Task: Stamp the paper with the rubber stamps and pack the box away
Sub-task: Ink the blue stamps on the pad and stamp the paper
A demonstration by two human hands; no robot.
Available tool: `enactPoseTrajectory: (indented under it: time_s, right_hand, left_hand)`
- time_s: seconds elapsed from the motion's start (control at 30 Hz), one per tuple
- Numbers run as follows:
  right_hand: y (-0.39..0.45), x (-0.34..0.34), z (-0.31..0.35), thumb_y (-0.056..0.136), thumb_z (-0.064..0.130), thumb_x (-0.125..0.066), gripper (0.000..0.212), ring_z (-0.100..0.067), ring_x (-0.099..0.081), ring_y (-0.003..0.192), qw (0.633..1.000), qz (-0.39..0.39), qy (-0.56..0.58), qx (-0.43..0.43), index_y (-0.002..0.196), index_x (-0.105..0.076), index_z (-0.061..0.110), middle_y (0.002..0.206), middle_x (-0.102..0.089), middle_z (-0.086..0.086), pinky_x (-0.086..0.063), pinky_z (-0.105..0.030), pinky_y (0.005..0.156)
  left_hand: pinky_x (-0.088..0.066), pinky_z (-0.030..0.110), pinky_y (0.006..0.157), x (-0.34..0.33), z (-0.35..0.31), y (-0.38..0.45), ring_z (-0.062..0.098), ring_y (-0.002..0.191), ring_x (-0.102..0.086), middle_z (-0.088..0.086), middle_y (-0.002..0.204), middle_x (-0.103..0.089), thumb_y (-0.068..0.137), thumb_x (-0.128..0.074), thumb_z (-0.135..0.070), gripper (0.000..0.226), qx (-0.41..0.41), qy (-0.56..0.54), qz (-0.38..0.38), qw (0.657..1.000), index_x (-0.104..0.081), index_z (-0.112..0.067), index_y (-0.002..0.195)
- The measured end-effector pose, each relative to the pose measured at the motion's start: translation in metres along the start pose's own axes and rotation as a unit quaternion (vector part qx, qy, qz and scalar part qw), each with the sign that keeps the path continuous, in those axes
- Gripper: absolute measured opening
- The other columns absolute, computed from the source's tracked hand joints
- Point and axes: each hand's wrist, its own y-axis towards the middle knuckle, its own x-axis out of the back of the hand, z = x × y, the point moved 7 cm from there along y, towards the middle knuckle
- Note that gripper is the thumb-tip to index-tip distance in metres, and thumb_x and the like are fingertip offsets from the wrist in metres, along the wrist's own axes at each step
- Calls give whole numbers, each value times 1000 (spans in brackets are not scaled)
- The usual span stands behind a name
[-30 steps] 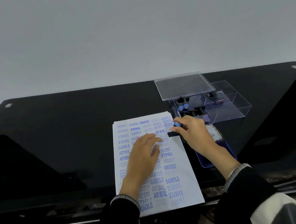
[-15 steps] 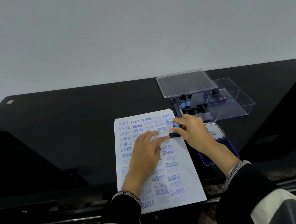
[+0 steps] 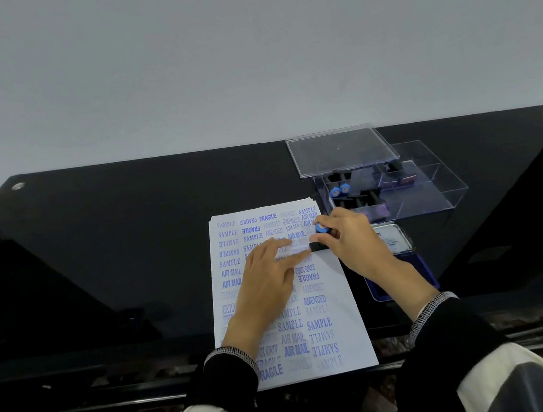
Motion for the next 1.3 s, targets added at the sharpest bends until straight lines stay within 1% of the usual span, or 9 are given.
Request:
enactPoseTrajectory:
  time_s: [0.17, 0.27, 0.4, 0.6, 0.77, 0.9, 1.03, 1.2, 1.3]
  right_hand:
    - [0, -1, 1, 86, 21, -68, 33, -22, -52, 72, 1000, -3, -12, 7, 113, -65, 2, 85, -52, -7, -42, -26, 68]
    - [-2, -1, 2, 86, 20, -68, 33, -21, -52, 72, 1000, -13, -24, 12, 112, -65, 1, 86, -54, -8, -43, -25, 68]
    - [-7, -2, 3, 84, 17, -70, 28, -22, -52, 69, 999, -23, -25, 24, 105, -66, -2, 83, -57, -12, -44, -27, 65]
    - [10, -4, -2, 87, 20, -67, 28, -27, -55, 73, 1000, -17, -21, -5, 101, -65, -5, 84, -59, -16, -44, -32, 69]
    - [7, -6, -1, 88, 20, -66, 23, -20, -49, 68, 999, -23, -26, 4, 100, -65, 0, 79, -55, -11, -36, -24, 63]
    - [-8, -7, 1, 83, 14, -71, 18, -17, -48, 64, 998, -56, -27, 28, 96, -66, 2, 77, -56, -9, -43, -26, 62]
    - [-13, -8, 1, 82, 10, -72, 17, -14, -49, 64, 997, -70, -14, 30, 95, -67, 3, 76, -58, -8, -46, -24, 62]
    - [1, -7, 0, 86, 17, -68, 14, -19, -47, 61, 999, -47, -19, 21, 91, -65, 4, 72, -53, -7, -42, -29, 60]
    - [-3, -7, 0, 85, 15, -69, 13, -16, -45, 61, 998, -60, -19, 24, 91, -64, 5, 72, -50, -2, -38, -23, 60]
  left_hand:
    - [-23, 36, 115, 0, -1, -1, 18, 135, -34, -4, 139, -48, 99, -45, -20, 37, -4, 6, -5, 1000, -57, -36, 130]
    - [-27, 36, 114, 2, 0, 0, 15, 132, -38, -5, 136, -51, 99, -46, -22, 33, 10, -17, -22, 1000, -57, -29, 129]
    - [-24, 27, 113, 4, 6, -1, 12, 130, -41, -6, 134, -55, 97, -52, -28, 32, 60, -39, -45, 996, -60, -22, 127]
    - [-26, 30, 112, 6, 9, -2, 12, 126, -45, -6, 129, -57, 93, -58, -31, 35, 74, -26, -67, 995, -61, -19, 125]
    - [-28, 28, 110, 8, 7, -3, 11, 123, -47, -6, 127, -58, 92, -59, -31, 34, 68, -32, -78, 994, -62, -19, 124]
    - [-29, 29, 111, 9, 7, -3, 10, 123, -46, -7, 127, -58, 92, -58, -32, 35, 69, -30, -80, 994, -62, -19, 124]
    - [-27, 28, 111, 9, 6, -3, 9, 124, -46, -7, 128, -58, 93, -58, -34, 35, 66, -27, -81, 994, -62, -19, 125]
    - [-25, 25, 110, 10, 5, -2, 8, 123, -45, -8, 128, -57, 93, -57, -34, 35, 66, -23, -86, 994, -61, -20, 125]
    - [-22, 22, 108, 11, 5, -3, 9, 123, -45, -7, 128, -58, 92, -57, -34, 36, 64, -24, -89, 994, -61, -20, 125]
